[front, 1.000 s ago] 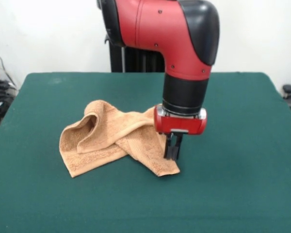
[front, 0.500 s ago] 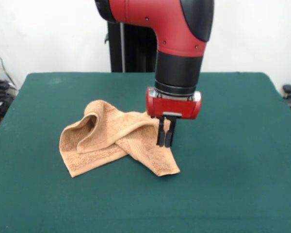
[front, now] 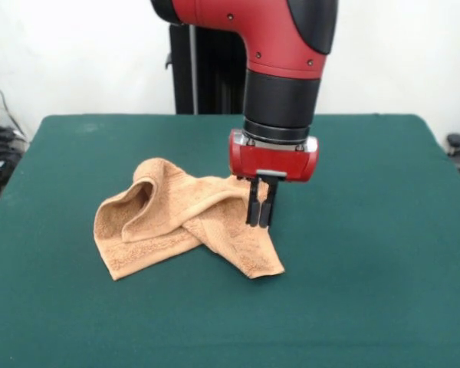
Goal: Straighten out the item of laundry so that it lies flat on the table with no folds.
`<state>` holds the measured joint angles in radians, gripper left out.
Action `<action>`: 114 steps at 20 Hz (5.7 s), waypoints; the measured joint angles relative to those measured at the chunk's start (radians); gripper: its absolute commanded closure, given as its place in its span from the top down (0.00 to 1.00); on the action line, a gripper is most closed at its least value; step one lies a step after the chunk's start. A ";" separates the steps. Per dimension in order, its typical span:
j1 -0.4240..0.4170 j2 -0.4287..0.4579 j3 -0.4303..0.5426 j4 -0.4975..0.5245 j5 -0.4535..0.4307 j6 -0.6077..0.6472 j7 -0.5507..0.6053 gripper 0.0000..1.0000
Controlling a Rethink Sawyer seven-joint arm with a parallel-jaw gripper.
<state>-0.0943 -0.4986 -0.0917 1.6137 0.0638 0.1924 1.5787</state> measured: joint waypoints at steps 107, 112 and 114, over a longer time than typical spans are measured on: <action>-0.079 0.008 0.050 0.112 -0.103 -0.027 0.000 0.00; -0.079 0.008 0.050 0.112 -0.103 -0.028 0.000 0.00; -0.079 0.008 0.050 0.112 -0.103 -0.028 0.000 0.00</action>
<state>-0.1730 -0.4909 -0.0412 1.7260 -0.0397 0.1647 1.5787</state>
